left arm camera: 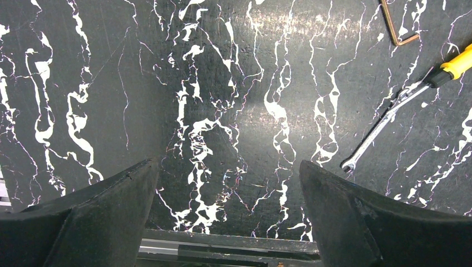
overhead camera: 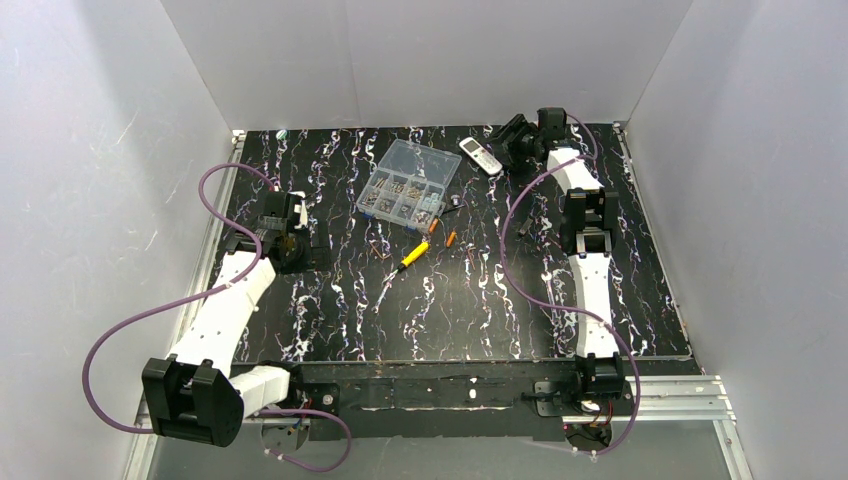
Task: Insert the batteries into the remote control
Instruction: Move the remote control to the center of the board.
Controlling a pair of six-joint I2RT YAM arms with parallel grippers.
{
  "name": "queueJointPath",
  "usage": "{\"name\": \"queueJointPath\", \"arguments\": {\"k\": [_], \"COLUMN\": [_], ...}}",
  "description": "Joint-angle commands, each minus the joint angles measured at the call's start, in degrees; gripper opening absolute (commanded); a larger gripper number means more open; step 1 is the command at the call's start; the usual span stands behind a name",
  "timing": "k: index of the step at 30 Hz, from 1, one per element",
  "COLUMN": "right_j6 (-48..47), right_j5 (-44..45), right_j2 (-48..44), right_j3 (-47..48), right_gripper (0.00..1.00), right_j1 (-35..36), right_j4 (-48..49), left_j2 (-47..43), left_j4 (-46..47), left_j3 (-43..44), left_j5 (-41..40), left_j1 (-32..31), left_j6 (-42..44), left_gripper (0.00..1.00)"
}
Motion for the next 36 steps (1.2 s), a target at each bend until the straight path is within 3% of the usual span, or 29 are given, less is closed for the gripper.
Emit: {"name": "queueJointPath", "arguments": {"k": [1,10,23,36], "right_j6": [1.13,-8.5,-20.79,-24.63], "right_j5": [-1.96,0.03,12.15,20.7], "right_j2": [-1.58,-5.72,-5.15,-5.39], "right_j3": [-3.33,-6.63,0.65,1.82], "right_gripper": [0.75,0.72,0.71,0.49], "right_j1": [0.34,3.55,7.9,11.52], "right_j4": [0.82,-5.51,-23.86,-30.5], "left_j2": [0.22,0.03,-0.18,-0.22], "left_j4": [-4.8,-4.85,-4.86,-4.84], "left_j3": [1.32,1.3,1.26,1.2], "left_j5": [0.14,0.19,0.49,0.71], "left_j1": [0.36,0.33,0.33,0.34], "left_j6": [0.62,0.63,0.45,0.37], "left_gripper": [0.99,0.99,1.0,0.99]}}
